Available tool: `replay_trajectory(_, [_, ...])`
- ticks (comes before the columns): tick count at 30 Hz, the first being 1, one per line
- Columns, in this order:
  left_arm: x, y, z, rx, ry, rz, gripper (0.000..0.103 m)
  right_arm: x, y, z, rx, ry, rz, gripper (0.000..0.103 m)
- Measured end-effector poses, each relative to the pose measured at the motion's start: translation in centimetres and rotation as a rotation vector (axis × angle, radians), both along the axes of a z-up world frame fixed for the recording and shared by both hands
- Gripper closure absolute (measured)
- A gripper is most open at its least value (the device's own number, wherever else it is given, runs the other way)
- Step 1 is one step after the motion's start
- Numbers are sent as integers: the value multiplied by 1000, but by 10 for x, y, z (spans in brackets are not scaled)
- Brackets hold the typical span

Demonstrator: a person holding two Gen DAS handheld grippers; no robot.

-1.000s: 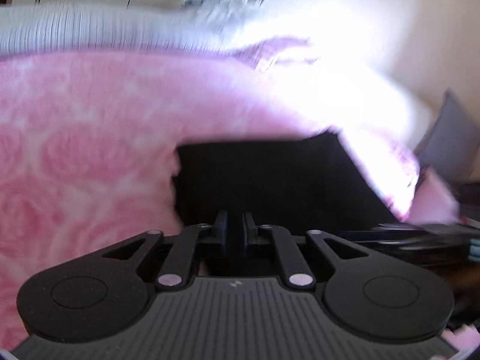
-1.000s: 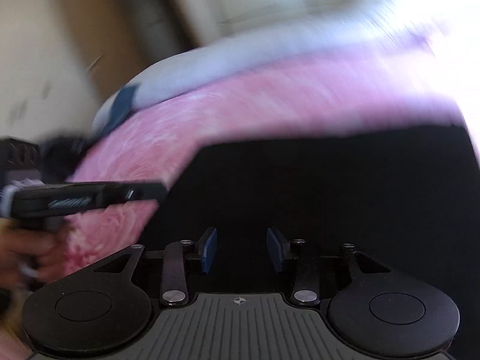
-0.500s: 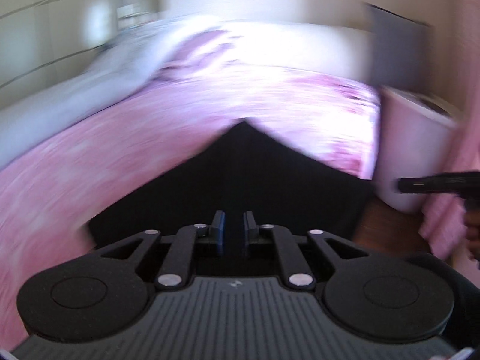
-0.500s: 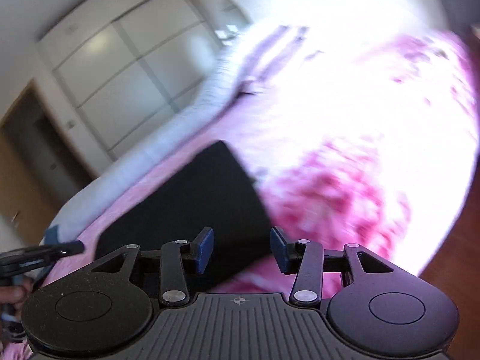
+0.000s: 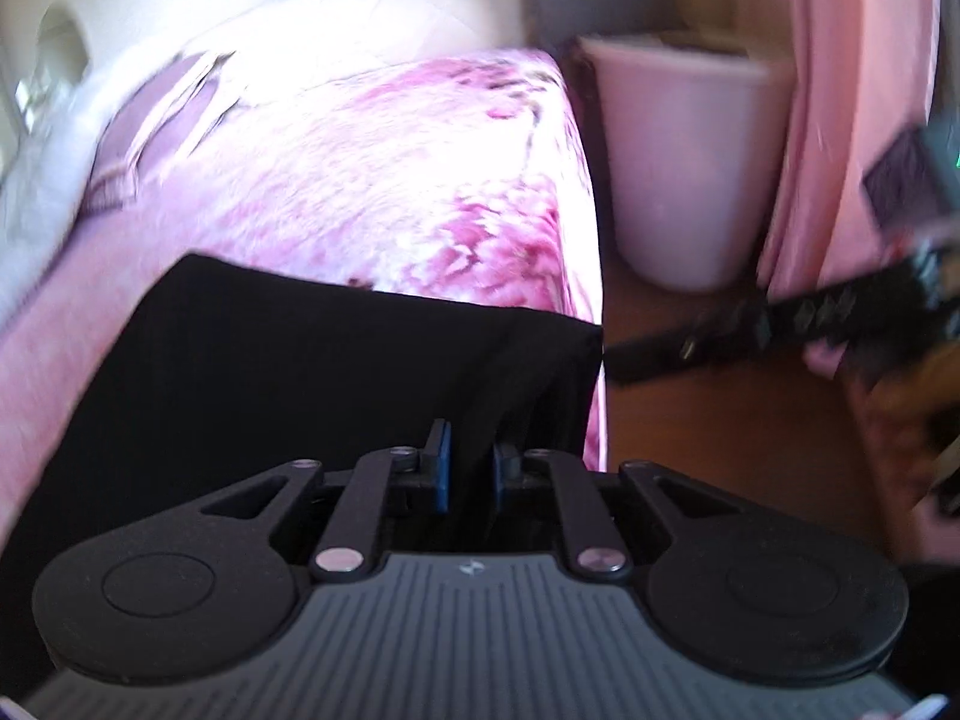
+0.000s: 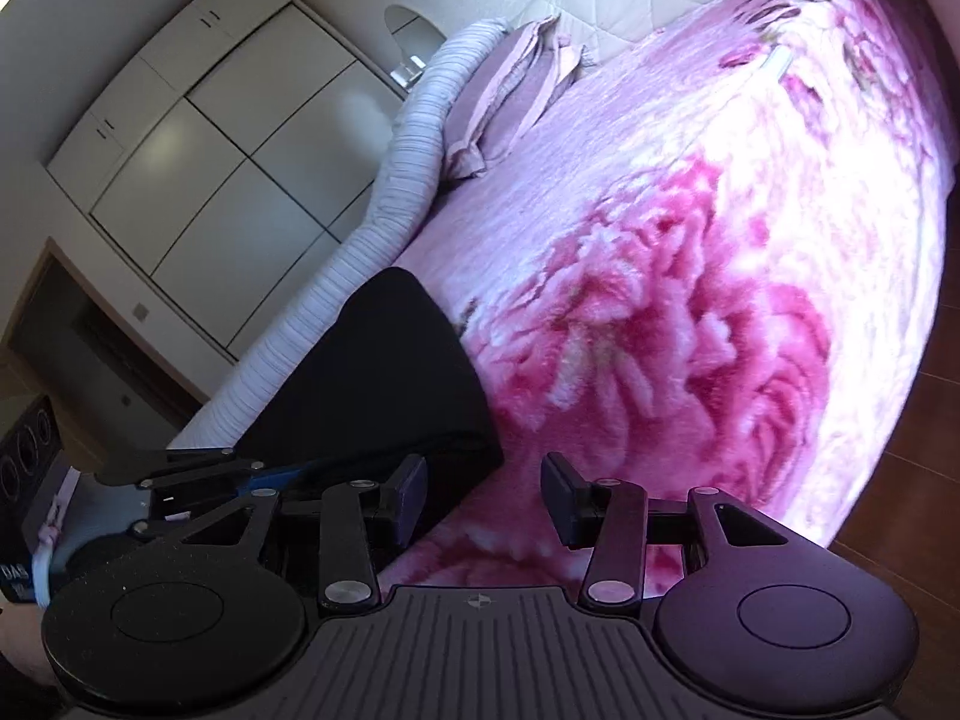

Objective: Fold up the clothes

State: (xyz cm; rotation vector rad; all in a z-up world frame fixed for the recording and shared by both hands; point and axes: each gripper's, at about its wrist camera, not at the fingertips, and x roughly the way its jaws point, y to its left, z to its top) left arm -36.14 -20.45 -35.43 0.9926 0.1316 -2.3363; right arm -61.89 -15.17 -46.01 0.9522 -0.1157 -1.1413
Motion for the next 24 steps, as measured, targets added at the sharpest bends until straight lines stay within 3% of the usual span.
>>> replay_trajectory(4, [9, -8, 2, 56, 70, 14, 93, 3, -13, -8, 11, 5, -14, 57])
replay_trajectory(7, [2, 7, 0, -42, -22, -54, 92, 2, -17, -12, 12, 20, -43, 58])
replay_trajectory(10, [-9, 34, -12, -203, -169, -149, 92, 2, -14, -15, 53, 42, -58, 71])
replay_trajectory(12, [-9, 45, -16, -265, -222, -178, 92, 2, -8, -16, 85, 62, -76, 74])
replay_trajectory(15, [12, 49, -4, -242, -190, -130, 85, 0, 4, -8, 98, 99, -95, 75])
replay_trajectory(18, [59, 60, 17, -237, -108, -26, 80, 2, 16, 15, 26, 137, -56, 75])
replay_trajectory(21, [111, 75, 30, -247, -70, 93, 80, 19, 24, 40, -55, 243, 27, 71])
replay_trajectory(24, [147, 93, 27, -283, -128, 158, 80, 58, 24, 58, -153, 403, 187, 56])
